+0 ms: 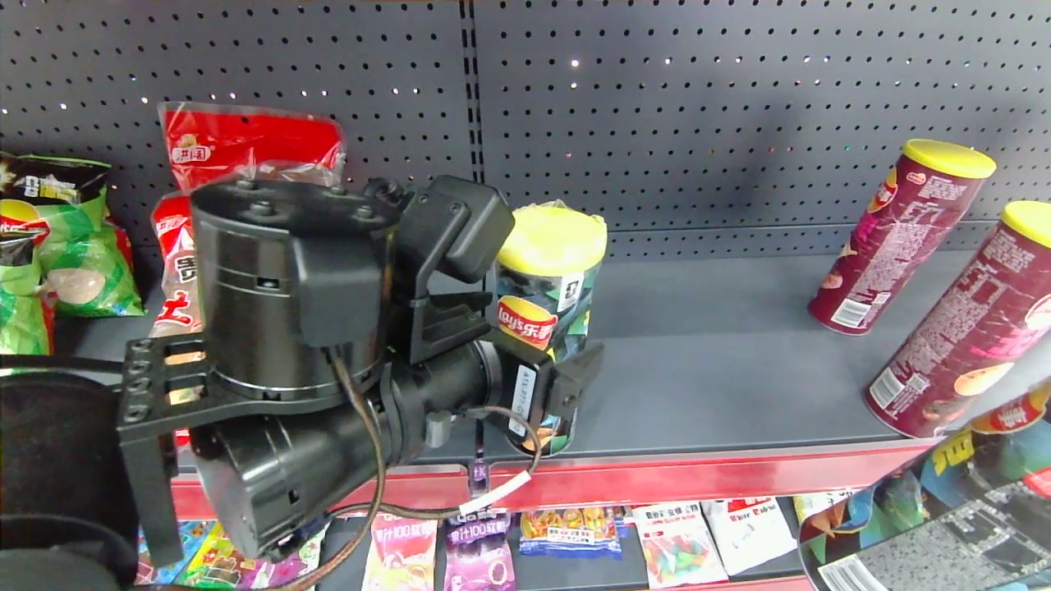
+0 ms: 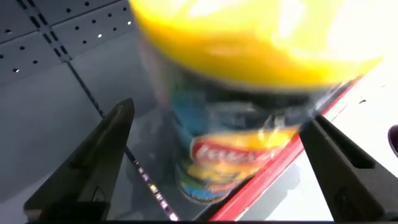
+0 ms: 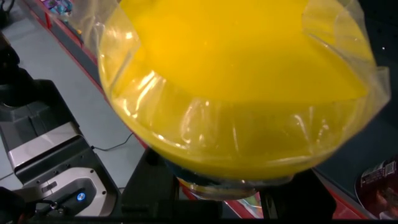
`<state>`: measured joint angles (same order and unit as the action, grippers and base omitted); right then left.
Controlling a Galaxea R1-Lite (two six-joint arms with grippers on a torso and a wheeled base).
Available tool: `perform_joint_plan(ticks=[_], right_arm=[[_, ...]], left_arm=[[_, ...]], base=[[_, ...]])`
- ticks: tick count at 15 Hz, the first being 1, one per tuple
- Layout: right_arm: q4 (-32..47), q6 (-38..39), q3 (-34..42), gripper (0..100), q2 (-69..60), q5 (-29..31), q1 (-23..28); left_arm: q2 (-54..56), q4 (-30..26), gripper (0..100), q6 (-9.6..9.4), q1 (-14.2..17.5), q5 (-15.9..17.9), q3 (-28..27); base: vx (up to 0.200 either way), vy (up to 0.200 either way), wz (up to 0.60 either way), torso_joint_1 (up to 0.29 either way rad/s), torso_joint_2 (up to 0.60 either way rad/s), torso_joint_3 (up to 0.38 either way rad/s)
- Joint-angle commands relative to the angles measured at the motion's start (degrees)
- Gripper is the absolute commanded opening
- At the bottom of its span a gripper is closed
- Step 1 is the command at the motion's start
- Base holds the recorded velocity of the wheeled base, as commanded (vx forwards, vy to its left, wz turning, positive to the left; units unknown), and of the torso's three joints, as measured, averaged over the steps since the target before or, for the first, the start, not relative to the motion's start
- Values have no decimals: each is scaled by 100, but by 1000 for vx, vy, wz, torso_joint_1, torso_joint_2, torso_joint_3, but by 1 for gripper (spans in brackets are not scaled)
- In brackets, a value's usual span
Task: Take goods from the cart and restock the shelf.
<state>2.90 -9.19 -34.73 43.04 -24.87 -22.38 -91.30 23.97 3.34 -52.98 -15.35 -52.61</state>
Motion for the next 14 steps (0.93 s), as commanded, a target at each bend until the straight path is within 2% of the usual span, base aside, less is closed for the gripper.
perform_joint_plan(ticks=[1, 9, 10, 12, 14], right_arm=[[0, -4, -7, 0, 20, 0, -3], [0, -4, -43, 0, 37, 0, -3], [0, -4, -43, 0, 46, 0, -3], [-9, -4, -78, 0, 125, 0, -12], [-18, -21, -289, 0, 345, -9, -21]], left_arm=[[253, -15, 100, 0, -2, -3, 137], [1589, -876, 100, 0, -37, 85, 832], [1984, -1175, 100, 0, -63, 216, 1051], [2283, -1491, 100, 9, 42, 208, 1192], [2344, -1491, 100, 9, 315, 199, 1280]], base=[[0, 0, 0, 0, 0, 0], [0, 0, 0, 0, 0, 0], [0, 0, 0, 0, 0, 0], [0, 0, 0, 0, 0, 0], [0, 0, 0, 0, 0, 0]])
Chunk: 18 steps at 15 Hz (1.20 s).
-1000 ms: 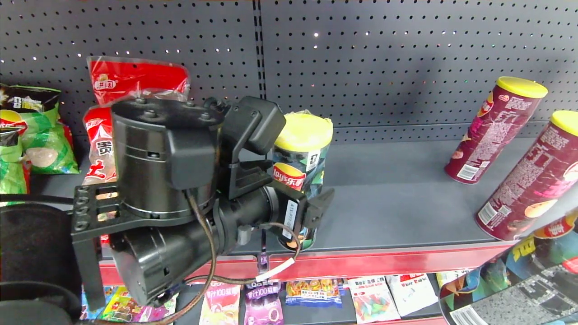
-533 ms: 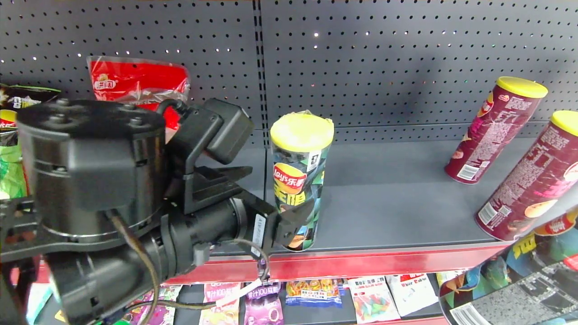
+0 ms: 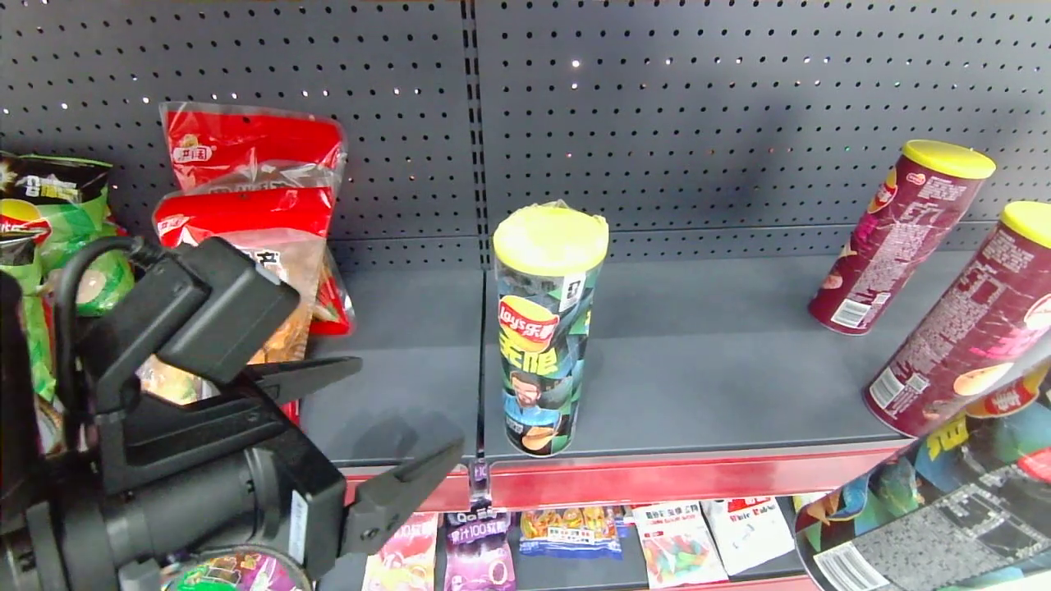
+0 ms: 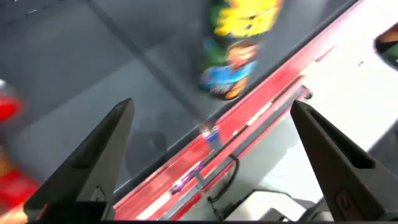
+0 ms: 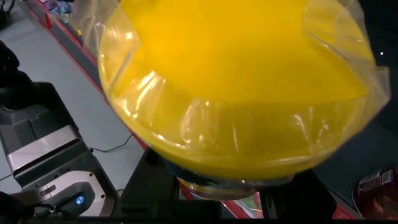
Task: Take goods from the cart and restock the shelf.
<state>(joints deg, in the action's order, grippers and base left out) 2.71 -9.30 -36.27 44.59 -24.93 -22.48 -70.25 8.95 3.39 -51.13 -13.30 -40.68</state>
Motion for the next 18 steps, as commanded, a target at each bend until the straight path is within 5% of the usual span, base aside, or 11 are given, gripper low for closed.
perform_joint_plan(ticks=[1, 12, 18], right_arm=[[2, -19, -320, 0, 357, -3, -20], [-51, -204, -2165, 0, 2809, 410, -582], [-1114, -212, -3132, 0, 4514, 366, -450]], left_arm=[[275, 10, 100, 4, 173, -6, 104], [539, 2, 100, 4, 191, -24, 306], [557, 10, 100, -5, 191, -32, 341]], base=[[0, 0, 0, 0, 0, 0], [0, 0, 0, 0, 0, 0], [0, 0, 0, 0, 0, 0]])
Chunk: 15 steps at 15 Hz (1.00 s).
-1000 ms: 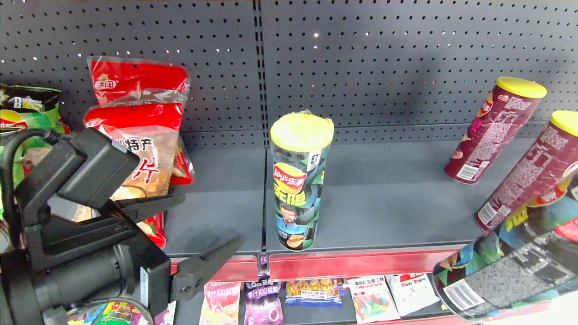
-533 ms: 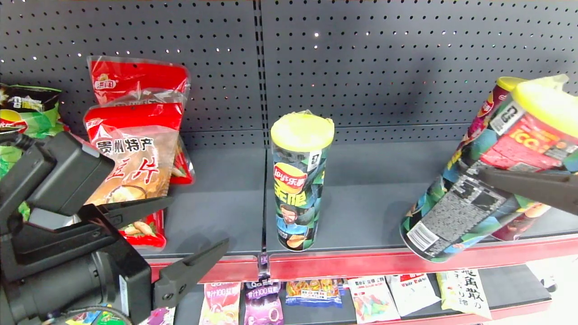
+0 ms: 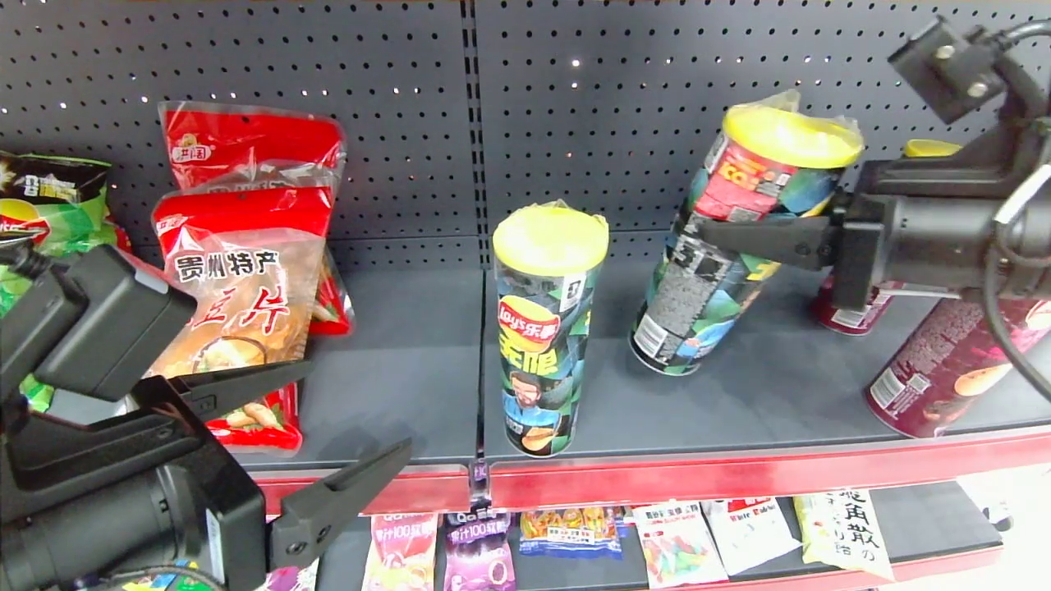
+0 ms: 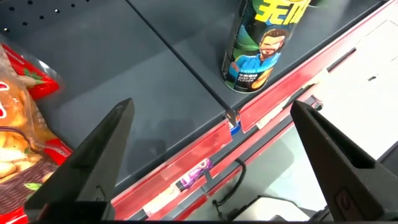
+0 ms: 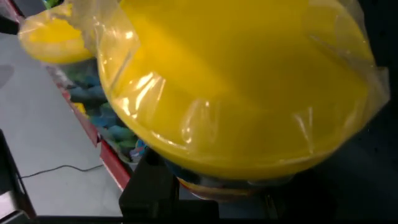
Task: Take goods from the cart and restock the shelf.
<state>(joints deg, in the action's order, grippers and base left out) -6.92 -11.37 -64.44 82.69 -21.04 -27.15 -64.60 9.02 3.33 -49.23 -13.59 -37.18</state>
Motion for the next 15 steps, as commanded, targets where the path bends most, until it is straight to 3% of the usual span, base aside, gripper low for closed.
perform_joint_plan(ticks=[1, 8, 15], right_arm=[[-151, -5, -394, 0, 775, -23, 17], [-169, -32, -1704, 0, 2076, -155, -36], [-134, -23, -2248, 0, 2621, -163, -265]], left_arm=[[-9, 3, 100, 1, 1, -3, -8], [-27, 12, 100, -43, 1, -73, -44], [-44, 12, 100, -43, 106, -91, -44]], base=[[0, 0, 0, 0, 0, 0], [0, 0, 0, 0, 0, 0], [0, 0, 0, 0, 0, 0]])
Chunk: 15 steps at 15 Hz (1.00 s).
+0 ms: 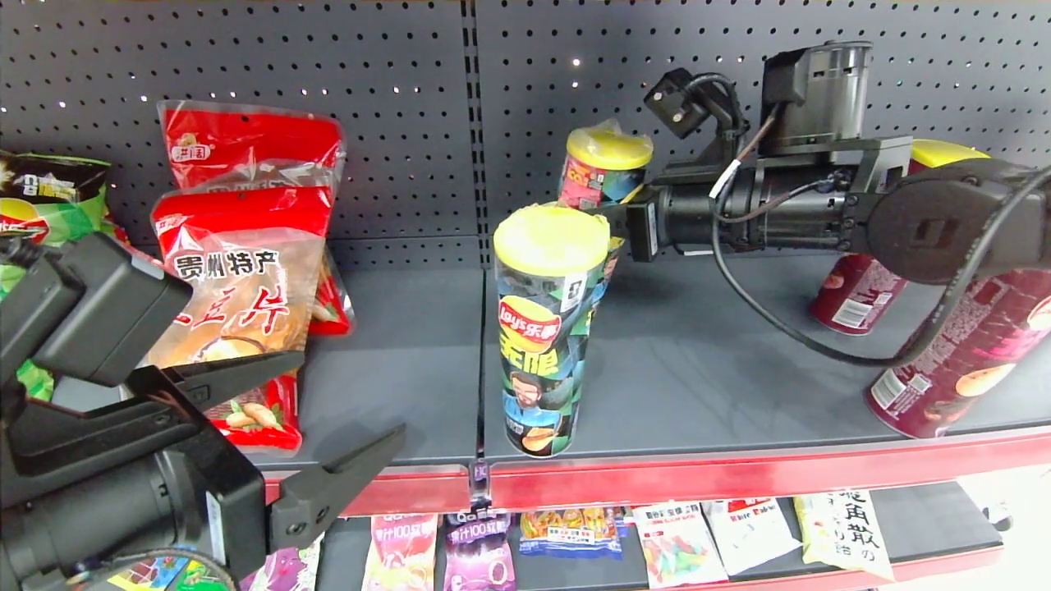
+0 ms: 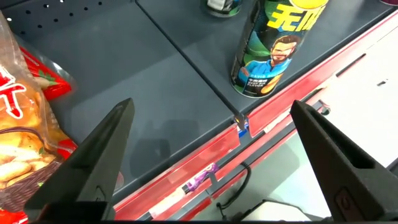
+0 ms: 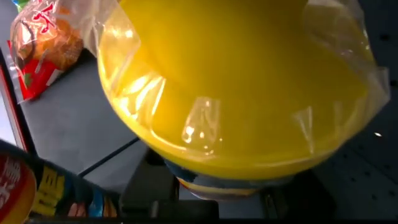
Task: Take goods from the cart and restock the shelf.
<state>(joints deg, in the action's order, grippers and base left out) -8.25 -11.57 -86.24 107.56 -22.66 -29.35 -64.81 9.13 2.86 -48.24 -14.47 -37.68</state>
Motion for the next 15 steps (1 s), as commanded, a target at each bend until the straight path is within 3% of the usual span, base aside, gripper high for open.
perform_joint_plan(ticks=[1, 4, 11, 12, 15], right_arm=[[8, -3, -227, 0, 239, -1, -53], [17, -3, -596, 0, 512, -1, -62], [149, -3, -543, 0, 547, -1, -123], [157, -3, -552, 100, 547, -1, -132], [157, 14, -429, 100, 477, 60, -158]], left_arm=[[-23, 1, 100, 4, 25, 6, 6], [-23, 1, 100, 4, 87, 6, 24], [-85, 1, 100, 12, 95, 50, 59], [-111, 10, 100, 21, 95, 50, 59], [-120, 1, 100, 21, 218, 58, 68]], base=[[0, 0, 0, 0, 0, 0], [0, 0, 0, 0, 0, 0], [0, 0, 0, 0, 0, 0], [0, 0, 0, 0, 0, 0], [0, 0, 0, 0, 0, 0]])
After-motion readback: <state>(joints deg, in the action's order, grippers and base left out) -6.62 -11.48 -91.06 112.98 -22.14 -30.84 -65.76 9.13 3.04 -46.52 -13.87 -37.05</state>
